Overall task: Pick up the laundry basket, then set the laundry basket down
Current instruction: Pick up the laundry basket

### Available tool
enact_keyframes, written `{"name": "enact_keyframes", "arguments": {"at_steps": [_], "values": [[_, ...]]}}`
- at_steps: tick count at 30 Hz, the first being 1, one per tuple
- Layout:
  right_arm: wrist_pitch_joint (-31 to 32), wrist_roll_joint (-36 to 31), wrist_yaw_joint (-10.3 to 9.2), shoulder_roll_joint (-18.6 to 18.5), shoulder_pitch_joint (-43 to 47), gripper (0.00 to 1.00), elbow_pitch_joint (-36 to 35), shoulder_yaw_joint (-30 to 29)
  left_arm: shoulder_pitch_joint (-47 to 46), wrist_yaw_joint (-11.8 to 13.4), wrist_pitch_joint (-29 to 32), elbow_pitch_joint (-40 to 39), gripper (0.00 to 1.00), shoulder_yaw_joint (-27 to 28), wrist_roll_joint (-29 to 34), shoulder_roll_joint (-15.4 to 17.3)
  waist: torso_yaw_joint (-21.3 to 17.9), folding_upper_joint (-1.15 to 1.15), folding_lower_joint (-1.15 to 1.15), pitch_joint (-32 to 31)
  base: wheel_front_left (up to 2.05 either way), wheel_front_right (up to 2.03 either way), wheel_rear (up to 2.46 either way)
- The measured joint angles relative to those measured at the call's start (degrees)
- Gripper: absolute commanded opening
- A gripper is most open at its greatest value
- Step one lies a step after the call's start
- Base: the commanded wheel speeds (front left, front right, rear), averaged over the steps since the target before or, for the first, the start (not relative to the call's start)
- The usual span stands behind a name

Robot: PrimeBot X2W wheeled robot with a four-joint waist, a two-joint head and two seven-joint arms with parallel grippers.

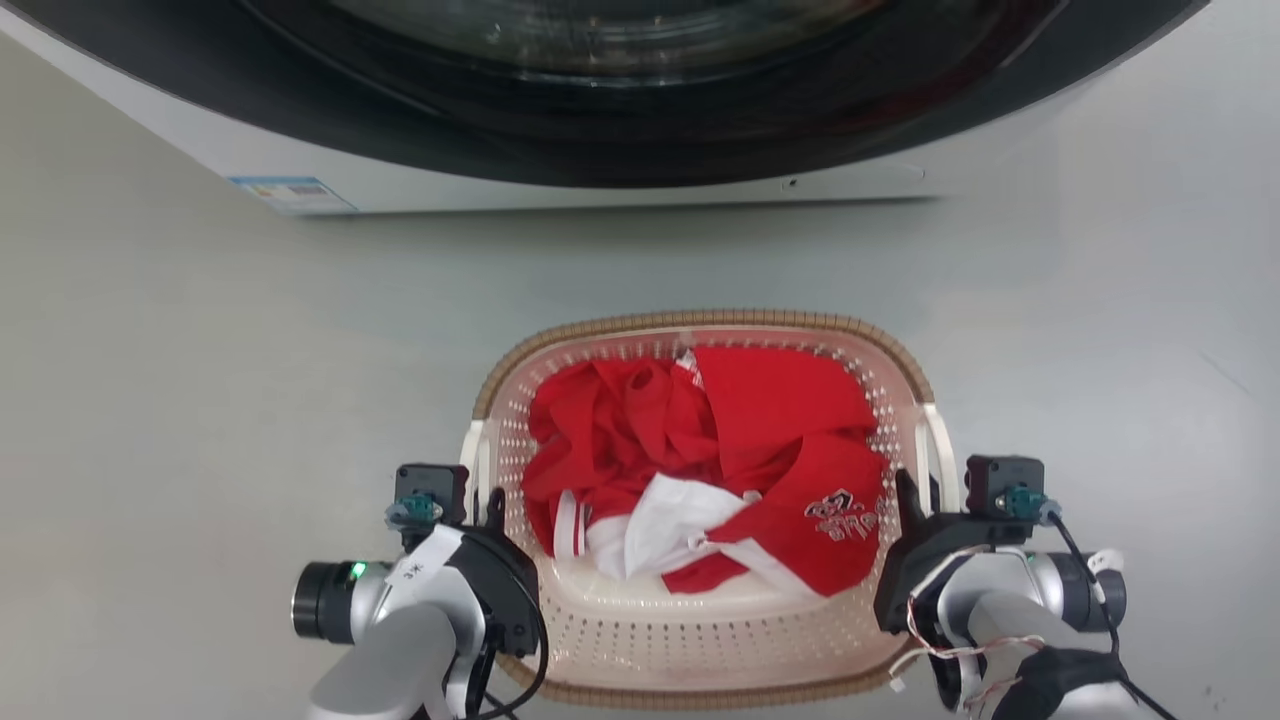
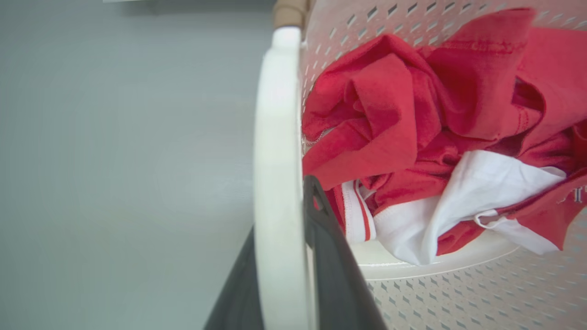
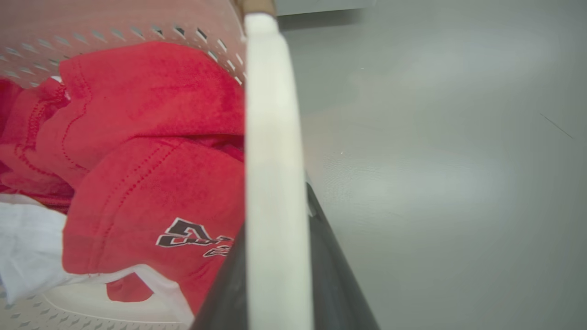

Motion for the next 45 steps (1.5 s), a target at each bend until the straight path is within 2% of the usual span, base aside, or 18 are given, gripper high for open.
{"name": "enact_keyframes", "arguments": {"at_steps": [20,35,45], "values": [[6.88,8.49,-0.66,-0.29,10.05,0.0,-2.65,7.95,8.29,-1.56,6.32,2.05,0.0,-4.7,-3.22,0.34,0.96,0.0,0.0,-16.13,0.0,0.0,0.0],[10.37,15.21,-0.87,-0.24,21.11,0.0,-3.7,13.29,17.98,-2.13,9.71,3.5,0.0,-7.47,-5.61,0.41,1.15,-0.01,-0.01,-29.7,0.0,0.0,0.0],[10.49,17.4,-1.09,-0.24,21.74,0.0,-3.68,14.91,18.64,-2.11,9.81,3.48,0.0,-8.49,-5.99,0.57,0.89,-0.01,0.0,-34.07,0.0,0.0,0.0]]}}
